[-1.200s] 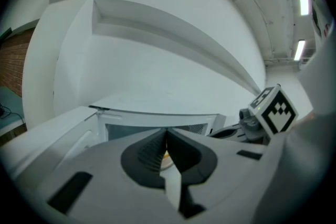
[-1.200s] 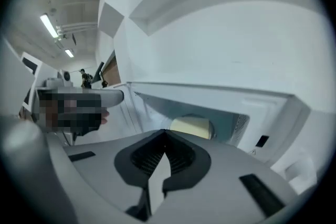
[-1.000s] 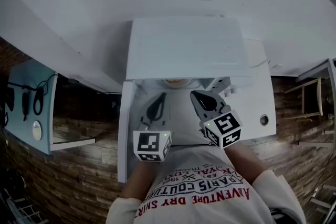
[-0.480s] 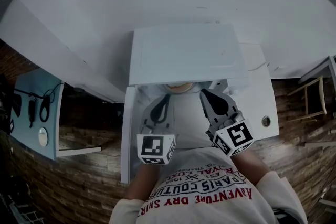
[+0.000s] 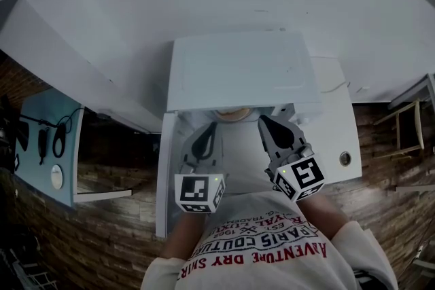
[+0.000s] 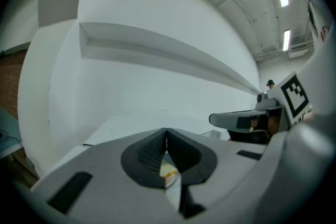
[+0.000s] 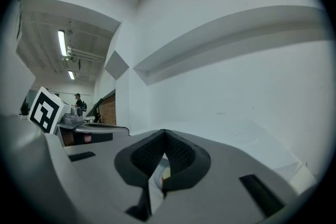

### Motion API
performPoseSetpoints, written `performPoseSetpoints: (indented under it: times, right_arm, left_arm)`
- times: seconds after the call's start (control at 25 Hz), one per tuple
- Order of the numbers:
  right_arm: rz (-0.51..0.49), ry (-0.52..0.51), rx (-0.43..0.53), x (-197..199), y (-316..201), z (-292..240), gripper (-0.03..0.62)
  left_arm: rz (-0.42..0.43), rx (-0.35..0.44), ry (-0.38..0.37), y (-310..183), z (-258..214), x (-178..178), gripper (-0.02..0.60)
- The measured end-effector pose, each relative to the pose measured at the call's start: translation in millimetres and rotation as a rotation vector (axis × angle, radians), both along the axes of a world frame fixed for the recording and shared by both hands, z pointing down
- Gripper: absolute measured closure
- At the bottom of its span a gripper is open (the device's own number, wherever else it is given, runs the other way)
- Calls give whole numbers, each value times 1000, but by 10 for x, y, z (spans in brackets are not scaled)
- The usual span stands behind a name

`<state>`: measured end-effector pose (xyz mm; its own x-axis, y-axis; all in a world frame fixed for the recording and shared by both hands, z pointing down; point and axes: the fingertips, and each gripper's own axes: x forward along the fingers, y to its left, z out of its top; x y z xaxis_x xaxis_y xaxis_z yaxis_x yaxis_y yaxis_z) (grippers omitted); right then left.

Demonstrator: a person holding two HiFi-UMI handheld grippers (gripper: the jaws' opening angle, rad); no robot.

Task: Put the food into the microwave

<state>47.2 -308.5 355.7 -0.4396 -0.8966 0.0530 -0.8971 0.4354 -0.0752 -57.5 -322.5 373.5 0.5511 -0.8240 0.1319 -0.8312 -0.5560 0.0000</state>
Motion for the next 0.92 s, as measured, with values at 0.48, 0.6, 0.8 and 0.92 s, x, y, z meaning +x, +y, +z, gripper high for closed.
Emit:
performPoseSetpoints:
  times: [0.48,0.6,0.8,0.92]
  right_arm:
    - [-8,-44,-78,28,-90,200,583]
    - [-7,-41,-88,42,-107,226,583]
    - [-3,-38,-99,51,-128,251,583]
    - [-4,-38,-106,51,-130,269,583]
  left_arm:
    - [2,-59,16,-46,149,60,575]
    - [-3,-65,22,-65,162,64,575]
    - [-15,-71,30,-98,164,38,575]
    - [-22,-76,33,-113,174,20,575]
